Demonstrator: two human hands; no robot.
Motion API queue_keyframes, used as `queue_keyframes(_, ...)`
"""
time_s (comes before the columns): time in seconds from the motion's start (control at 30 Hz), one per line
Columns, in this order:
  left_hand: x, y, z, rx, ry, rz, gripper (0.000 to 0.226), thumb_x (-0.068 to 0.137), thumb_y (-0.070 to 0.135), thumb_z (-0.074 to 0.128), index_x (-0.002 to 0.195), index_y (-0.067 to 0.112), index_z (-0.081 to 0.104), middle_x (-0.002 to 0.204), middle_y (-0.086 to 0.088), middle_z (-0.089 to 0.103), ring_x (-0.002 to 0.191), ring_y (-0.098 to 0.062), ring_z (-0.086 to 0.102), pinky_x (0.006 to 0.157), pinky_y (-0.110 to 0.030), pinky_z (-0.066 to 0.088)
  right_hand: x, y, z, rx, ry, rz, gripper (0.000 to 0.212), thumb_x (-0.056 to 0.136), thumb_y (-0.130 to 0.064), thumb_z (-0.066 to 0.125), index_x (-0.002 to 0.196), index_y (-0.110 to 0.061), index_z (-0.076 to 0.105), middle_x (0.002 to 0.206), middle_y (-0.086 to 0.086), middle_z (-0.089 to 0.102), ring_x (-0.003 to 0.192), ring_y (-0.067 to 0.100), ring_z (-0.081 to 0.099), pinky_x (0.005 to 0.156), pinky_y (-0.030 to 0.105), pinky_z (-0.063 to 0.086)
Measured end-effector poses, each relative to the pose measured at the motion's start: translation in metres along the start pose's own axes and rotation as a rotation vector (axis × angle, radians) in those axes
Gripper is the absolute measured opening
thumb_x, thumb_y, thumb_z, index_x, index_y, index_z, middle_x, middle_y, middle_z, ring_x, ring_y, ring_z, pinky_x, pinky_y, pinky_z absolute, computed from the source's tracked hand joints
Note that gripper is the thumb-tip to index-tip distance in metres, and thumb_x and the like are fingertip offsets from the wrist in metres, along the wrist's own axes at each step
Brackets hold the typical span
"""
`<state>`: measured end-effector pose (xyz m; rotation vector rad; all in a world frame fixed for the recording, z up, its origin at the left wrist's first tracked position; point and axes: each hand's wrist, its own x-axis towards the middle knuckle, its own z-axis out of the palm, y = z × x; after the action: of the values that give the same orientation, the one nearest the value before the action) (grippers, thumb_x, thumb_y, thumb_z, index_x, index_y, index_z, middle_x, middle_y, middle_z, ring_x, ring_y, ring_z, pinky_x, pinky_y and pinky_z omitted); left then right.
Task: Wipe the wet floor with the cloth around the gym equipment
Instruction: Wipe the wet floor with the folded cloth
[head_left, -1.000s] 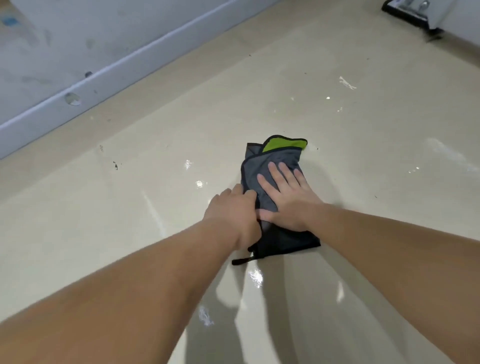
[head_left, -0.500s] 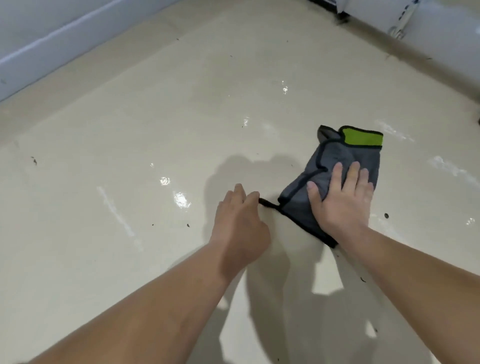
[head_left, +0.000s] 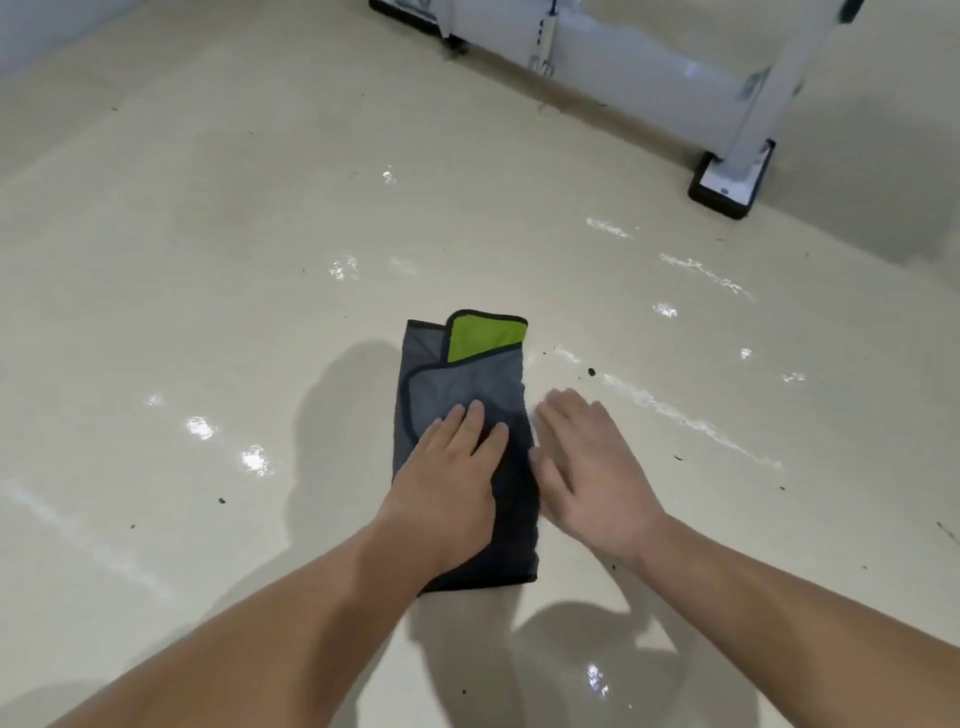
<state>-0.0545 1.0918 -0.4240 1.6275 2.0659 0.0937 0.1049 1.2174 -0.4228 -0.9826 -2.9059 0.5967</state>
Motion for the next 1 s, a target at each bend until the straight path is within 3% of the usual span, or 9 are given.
queue_keyframes(0.07,0.012,0.017,0.008,0.116,-0.065,-0.117,0.074,0.107,0.034,0.033,0.166,0.015,-0.006,0.171,-0.020,-0.016,0.159,-0.037,-0.016,0.130,-0.048,-0.004,-0.018,0.024,-0.019,0.029,0.126,0.208,0.026,0.094,-0.023,0.051,0.106,-0.006,0.066,0.116,0.011,0.060,0.112,0.032,0.053,0.094,0.041,0.047)
queue_keyframes(0.2,0.042,0.041,0.016,0.241,-0.038,-0.240,0.077,0.104,0.041,0.026,0.164,0.013,-0.013,0.166,-0.034,-0.019,0.155,-0.050,-0.016,0.127,-0.060,-0.003,-0.044,0.057,-0.033,0.051,0.107,0.516,0.015,0.093,-0.032,0.053,0.094,-0.022,0.064,0.114,-0.004,0.055,0.114,0.016,0.046,0.073,0.030,0.043)
queue_keyframes(0.3,0.069,0.039,0.015,0.214,0.043,-0.225,0.075,0.101,0.043,0.025,0.166,0.023,-0.008,0.170,-0.027,-0.015,0.158,-0.043,-0.012,0.127,-0.057,-0.002,-0.061,0.072,-0.035,0.041,0.093,0.613,0.015,0.092,-0.041,0.052,0.094,-0.029,0.061,0.115,-0.011,0.052,0.117,0.012,0.044,0.074,0.031,0.044)
queue_keyframes(0.5,0.134,0.074,0.010,0.183,0.027,-0.234,0.069,0.102,0.041,0.017,0.162,0.036,-0.017,0.171,-0.012,-0.025,0.157,-0.031,-0.024,0.123,-0.065,-0.012,-0.091,0.099,-0.056,0.213,0.108,0.561,0.034,0.094,-0.032,0.055,0.128,-0.028,0.063,0.131,-0.014,0.052,0.125,0.011,0.048,0.090,0.031,0.045)
queue_keyframes(0.6,0.135,0.130,0.026,0.235,-0.033,-0.050,0.069,0.103,0.044,0.015,0.162,0.033,-0.019,0.169,-0.013,-0.031,0.156,-0.032,-0.028,0.121,-0.066,-0.012,-0.106,0.106,-0.066,0.189,0.174,0.584,0.038,0.096,-0.023,0.051,0.133,-0.022,0.061,0.132,-0.007,0.057,0.123,0.017,0.052,0.090,0.030,0.044)
queue_keyframes(0.7,0.112,0.175,0.052,0.227,-0.104,0.343,0.070,0.102,0.042,0.027,0.166,0.030,0.003,0.173,-0.012,-0.019,0.159,-0.029,-0.021,0.124,-0.063,-0.012,-0.114,0.108,-0.064,0.255,0.244,0.566,0.043,0.095,-0.010,0.052,0.137,-0.018,0.056,0.132,-0.004,0.058,0.123,0.018,0.054,0.096,0.024,0.039)
queue_keyframes(0.8,0.112,0.175,0.047,0.174,-0.113,0.552,0.062,0.100,0.033,0.034,0.160,0.018,0.036,0.173,-0.009,0.017,0.161,-0.026,0.005,0.128,-0.055,0.005,-0.103,0.103,-0.051,0.388,0.187,0.431,0.047,0.093,-0.005,0.047,0.137,-0.022,0.050,0.132,-0.007,0.056,0.124,0.014,0.053,0.104,0.031,0.045)
queue_keyframes(0.9,0.115,0.148,0.024,0.105,-0.019,0.452,0.060,0.096,0.026,0.037,0.155,0.017,0.046,0.169,-0.005,0.032,0.159,-0.022,0.018,0.130,-0.040,0.009,-0.084,0.096,-0.035,0.443,0.092,0.368,0.052,0.097,-0.022,0.045,0.148,-0.021,0.036,0.143,-0.005,0.046,0.136,0.013,0.043,0.112,0.041,0.042)
queue_keyframes(1.0,0.118,0.130,0.008,0.179,0.019,0.313,0.058,0.099,0.025,0.048,0.157,0.021,0.041,0.173,-0.005,0.020,0.161,-0.022,0.008,0.130,-0.037,-0.001,-0.066,0.097,-0.028,0.296,0.002,0.520,0.074,0.095,-0.061,0.045,0.155,-0.025,0.018,0.157,-0.011,0.026,0.150,0.010,0.020,0.114,0.042,0.040)
